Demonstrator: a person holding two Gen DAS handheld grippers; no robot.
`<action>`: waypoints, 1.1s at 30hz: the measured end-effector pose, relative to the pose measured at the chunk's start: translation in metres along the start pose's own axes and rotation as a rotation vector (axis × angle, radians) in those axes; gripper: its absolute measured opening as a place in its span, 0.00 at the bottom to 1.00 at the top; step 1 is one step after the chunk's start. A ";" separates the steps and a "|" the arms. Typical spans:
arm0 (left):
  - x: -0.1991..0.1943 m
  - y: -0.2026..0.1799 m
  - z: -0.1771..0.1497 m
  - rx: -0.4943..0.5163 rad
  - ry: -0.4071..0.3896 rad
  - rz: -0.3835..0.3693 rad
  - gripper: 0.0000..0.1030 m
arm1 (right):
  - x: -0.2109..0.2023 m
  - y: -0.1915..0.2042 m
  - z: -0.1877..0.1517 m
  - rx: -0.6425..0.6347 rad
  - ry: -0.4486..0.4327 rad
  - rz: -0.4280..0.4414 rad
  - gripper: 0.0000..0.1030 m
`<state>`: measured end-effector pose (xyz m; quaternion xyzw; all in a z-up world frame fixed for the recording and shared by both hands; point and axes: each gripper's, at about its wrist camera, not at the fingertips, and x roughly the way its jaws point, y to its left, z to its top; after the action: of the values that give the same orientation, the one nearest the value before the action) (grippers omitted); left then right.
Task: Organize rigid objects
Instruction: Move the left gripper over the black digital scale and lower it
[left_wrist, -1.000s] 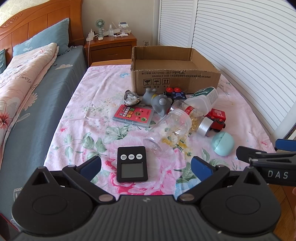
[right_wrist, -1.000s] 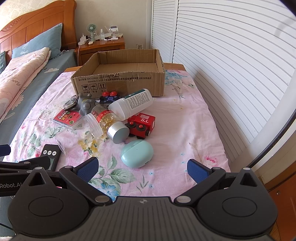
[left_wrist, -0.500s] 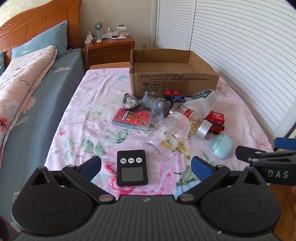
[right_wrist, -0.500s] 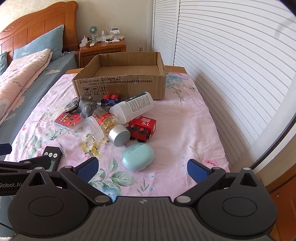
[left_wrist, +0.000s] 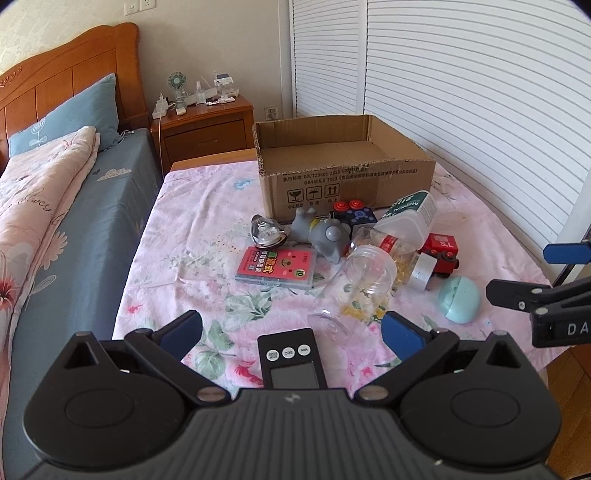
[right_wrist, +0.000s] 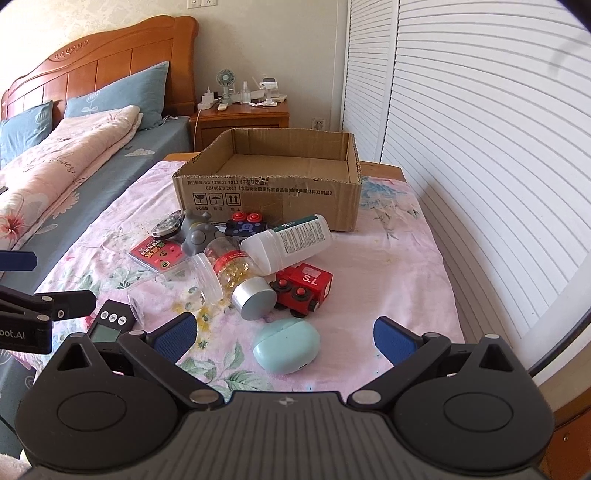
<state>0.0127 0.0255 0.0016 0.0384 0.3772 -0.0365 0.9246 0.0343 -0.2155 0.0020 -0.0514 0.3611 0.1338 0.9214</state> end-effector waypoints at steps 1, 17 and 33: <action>0.003 0.001 -0.002 0.008 0.001 -0.003 0.99 | 0.004 -0.001 -0.001 -0.001 0.009 0.000 1.00; 0.071 0.017 -0.037 -0.025 0.175 -0.048 0.99 | 0.062 -0.003 -0.032 -0.051 0.136 0.005 1.00; 0.078 0.029 -0.040 -0.039 0.160 -0.052 1.00 | 0.090 0.002 -0.026 -0.042 0.125 -0.070 1.00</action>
<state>0.0429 0.0557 -0.0806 0.0135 0.4514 -0.0501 0.8908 0.0803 -0.1997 -0.0779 -0.0916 0.4131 0.1058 0.8999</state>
